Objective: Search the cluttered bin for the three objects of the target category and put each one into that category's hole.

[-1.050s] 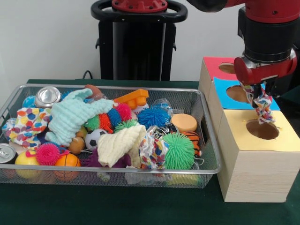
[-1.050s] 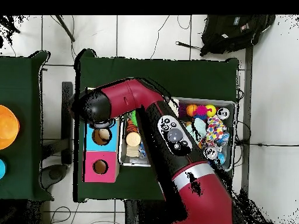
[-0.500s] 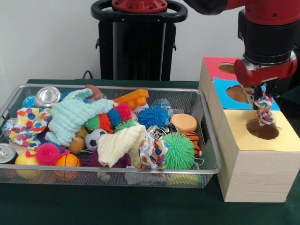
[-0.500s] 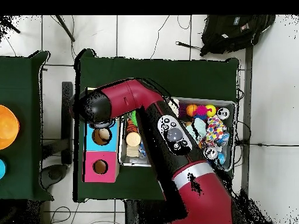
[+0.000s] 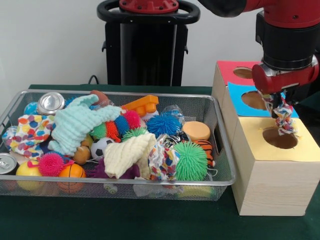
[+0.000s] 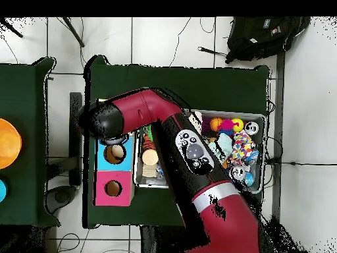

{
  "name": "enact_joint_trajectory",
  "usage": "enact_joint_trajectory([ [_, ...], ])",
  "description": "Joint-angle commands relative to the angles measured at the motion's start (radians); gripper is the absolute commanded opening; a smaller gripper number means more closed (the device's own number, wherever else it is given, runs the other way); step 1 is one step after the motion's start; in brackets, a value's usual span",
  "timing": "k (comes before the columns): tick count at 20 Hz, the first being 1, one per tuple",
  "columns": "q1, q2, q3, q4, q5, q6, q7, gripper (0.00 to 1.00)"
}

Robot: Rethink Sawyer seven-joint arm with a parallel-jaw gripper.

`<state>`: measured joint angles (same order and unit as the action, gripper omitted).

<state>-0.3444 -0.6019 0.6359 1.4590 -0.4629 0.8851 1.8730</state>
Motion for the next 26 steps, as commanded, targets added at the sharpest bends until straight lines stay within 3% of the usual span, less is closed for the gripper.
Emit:
enact_joint_trajectory([
  [1,0.018,0.032,-0.021,-0.003,-0.061,-0.045,-0.071,0.0],
  [11,0.06,0.04,-0.051,-0.054,-0.063,-0.01,-0.036,0.0],
  [20,0.083,0.076,-0.079,-0.169,-0.065,0.098,-0.077,0.0],
  [26,0.076,0.083,-0.077,-0.187,-0.051,0.124,-0.106,0.0],
])
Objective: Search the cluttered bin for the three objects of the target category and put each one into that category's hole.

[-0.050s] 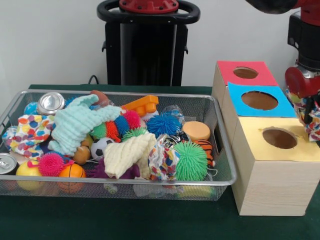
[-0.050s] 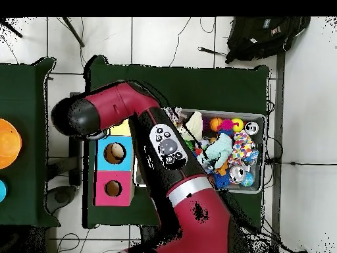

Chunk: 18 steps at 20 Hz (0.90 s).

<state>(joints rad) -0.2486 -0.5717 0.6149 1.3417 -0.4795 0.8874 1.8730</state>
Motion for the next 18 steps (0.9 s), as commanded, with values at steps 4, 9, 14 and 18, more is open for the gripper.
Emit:
enact_joint_trajectory([
  [4,-0.029,0.059,-0.05,-0.079,-0.02,0.145,-0.127,0.0],
  [9,-0.043,0.068,-0.039,-0.089,-0.013,0.171,-0.154,0.0],
  [14,-0.05,0.068,-0.034,-0.091,-0.018,0.182,-0.168,0.0],
  [18,-0.052,0.067,-0.033,-0.089,-0.029,0.174,-0.176,0.0],
])
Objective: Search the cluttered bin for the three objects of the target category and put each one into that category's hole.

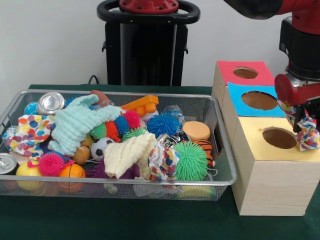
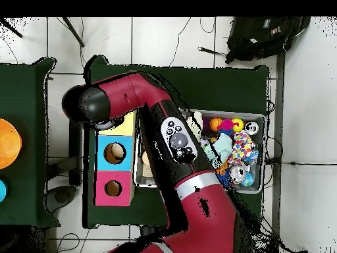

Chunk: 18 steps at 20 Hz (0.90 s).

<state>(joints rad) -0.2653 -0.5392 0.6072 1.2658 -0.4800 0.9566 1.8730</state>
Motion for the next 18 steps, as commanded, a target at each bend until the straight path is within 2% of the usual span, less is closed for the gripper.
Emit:
enact_joint_trajectory([
  [1,-0.037,0.034,-0.026,-0.013,-0.03,0.103,-0.177,0.0],
  [18,-0.078,0.018,-0.012,0.029,-0.033,0.095,-0.223,0.0],
])
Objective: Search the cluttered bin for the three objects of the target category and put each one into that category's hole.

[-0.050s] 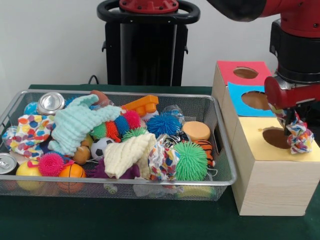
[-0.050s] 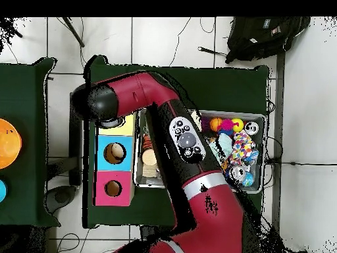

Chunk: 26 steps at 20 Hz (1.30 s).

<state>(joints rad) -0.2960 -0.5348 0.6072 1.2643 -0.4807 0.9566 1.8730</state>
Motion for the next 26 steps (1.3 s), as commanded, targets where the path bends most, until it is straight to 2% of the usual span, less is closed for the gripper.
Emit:
enact_joint_trajectory([
  [1,-0.051,0.013,-0.01,0.035,-0.032,0.094,-0.226,0.0],
  [9,-0.073,0.0,0.001,0.07,-0.034,0.091,-0.242,0.0],
  [26,-0.069,-0.049,-0.002,0.192,-0.042,0.008,-0.164,0.0],
])
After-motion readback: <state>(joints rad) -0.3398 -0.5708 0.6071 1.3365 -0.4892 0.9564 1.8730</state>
